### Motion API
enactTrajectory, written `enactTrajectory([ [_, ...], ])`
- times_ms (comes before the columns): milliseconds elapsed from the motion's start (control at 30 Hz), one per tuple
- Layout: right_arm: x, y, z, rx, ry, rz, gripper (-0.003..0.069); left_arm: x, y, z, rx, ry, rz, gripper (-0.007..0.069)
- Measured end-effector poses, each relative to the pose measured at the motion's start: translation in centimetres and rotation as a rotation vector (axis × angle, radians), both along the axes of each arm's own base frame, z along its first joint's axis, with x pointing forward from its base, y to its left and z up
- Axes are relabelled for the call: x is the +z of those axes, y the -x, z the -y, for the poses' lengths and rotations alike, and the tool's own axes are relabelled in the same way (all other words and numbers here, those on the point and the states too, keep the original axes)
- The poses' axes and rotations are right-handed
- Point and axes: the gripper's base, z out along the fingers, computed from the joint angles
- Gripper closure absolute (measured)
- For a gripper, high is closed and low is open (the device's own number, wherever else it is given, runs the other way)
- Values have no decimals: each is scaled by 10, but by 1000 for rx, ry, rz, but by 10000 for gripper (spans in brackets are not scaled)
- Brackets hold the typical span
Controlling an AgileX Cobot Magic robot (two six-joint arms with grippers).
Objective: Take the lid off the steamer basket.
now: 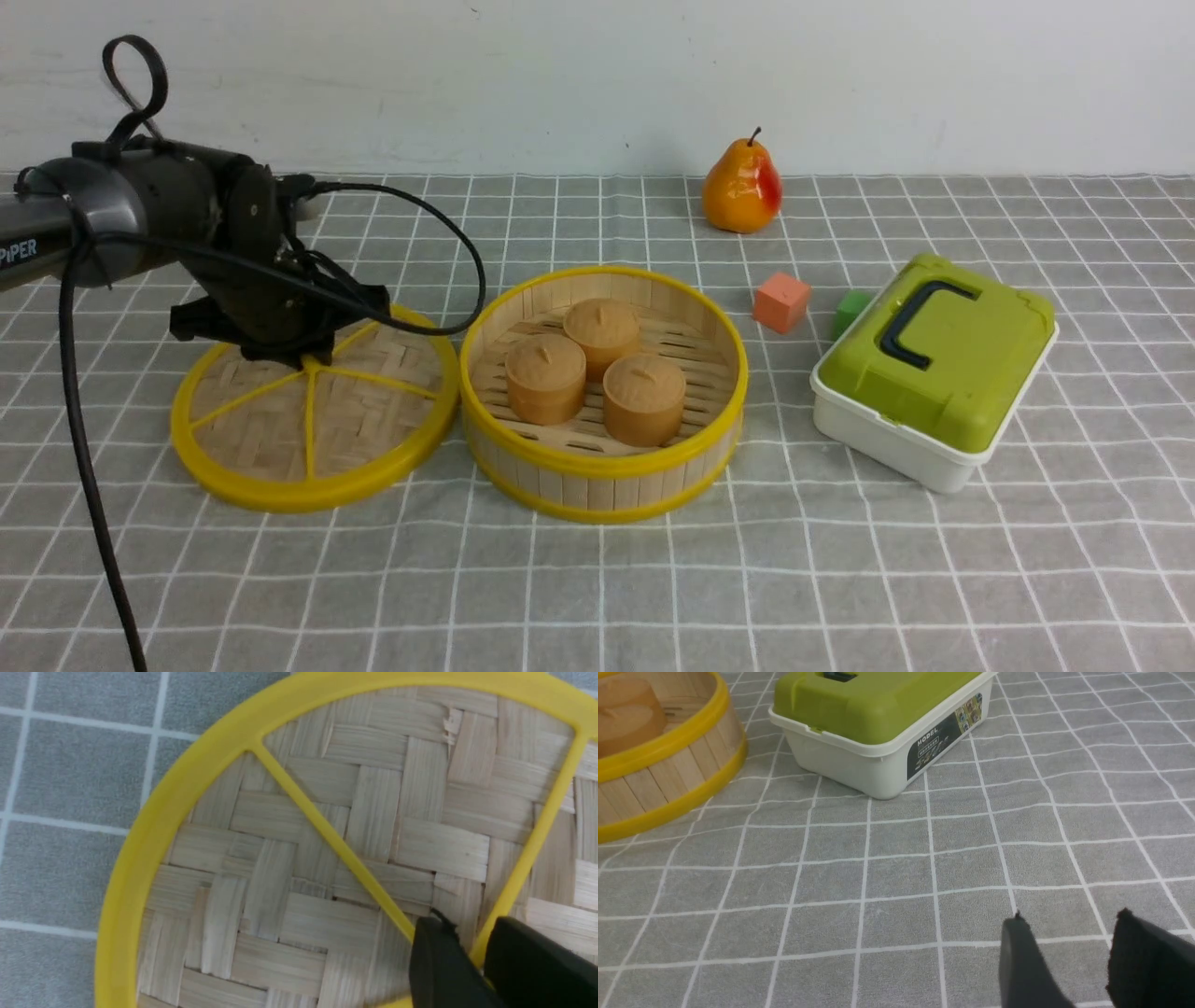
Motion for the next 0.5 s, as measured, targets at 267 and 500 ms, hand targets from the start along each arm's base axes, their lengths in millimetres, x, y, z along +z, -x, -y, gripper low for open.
enactTrajectory([
  [267,0,0,0,0,0,0,415,56,23,-2,10,26,42,310],
  [500,0,0,0,0,0,0,415,189,104,-6,-48,110,352,301],
])
